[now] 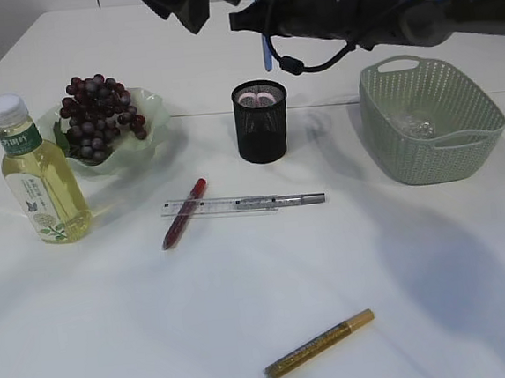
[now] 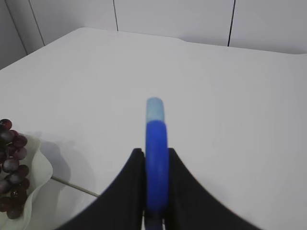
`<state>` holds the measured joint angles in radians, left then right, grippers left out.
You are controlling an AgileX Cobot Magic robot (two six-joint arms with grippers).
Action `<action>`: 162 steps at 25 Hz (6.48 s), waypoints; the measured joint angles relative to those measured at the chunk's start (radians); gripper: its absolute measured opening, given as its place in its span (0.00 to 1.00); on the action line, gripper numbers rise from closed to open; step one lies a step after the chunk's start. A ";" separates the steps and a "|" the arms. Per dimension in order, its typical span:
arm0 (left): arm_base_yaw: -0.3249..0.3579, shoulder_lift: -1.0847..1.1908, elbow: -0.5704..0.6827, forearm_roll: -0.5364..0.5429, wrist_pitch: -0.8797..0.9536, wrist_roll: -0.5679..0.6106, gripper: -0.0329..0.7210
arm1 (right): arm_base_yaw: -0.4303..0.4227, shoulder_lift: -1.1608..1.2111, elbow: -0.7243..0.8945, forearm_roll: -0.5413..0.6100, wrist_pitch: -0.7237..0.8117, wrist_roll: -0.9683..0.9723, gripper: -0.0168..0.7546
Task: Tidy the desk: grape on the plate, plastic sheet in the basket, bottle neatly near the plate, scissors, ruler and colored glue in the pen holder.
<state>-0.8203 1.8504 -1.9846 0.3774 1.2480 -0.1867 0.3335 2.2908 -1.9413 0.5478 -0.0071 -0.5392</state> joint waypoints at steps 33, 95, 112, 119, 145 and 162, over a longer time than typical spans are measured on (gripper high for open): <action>0.000 -0.004 0.000 0.033 0.002 0.000 0.36 | 0.020 0.043 -0.019 0.002 0.176 -0.005 0.45; 0.452 -0.626 0.308 -0.253 0.023 -0.074 0.52 | 0.231 -0.172 -0.197 -0.277 1.250 0.146 0.68; 0.457 -0.855 0.605 -0.217 0.021 -0.063 0.42 | 0.231 -0.073 -0.206 -0.316 1.250 -0.163 0.68; 0.457 -0.897 0.687 -0.218 0.021 -0.063 0.41 | 0.231 0.033 -0.238 -0.370 1.250 -0.267 0.67; 0.457 -0.901 0.758 -0.230 0.021 -0.063 0.40 | 0.166 0.271 -0.497 -0.354 1.248 -0.319 0.55; 0.457 -0.901 0.758 -0.227 0.021 -0.059 0.38 | 0.166 0.271 -0.497 -0.268 1.248 -0.323 0.72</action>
<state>-0.3637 0.9496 -1.2267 0.1509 1.2692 -0.2455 0.4999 2.5618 -2.4386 0.2801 1.2412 -0.8626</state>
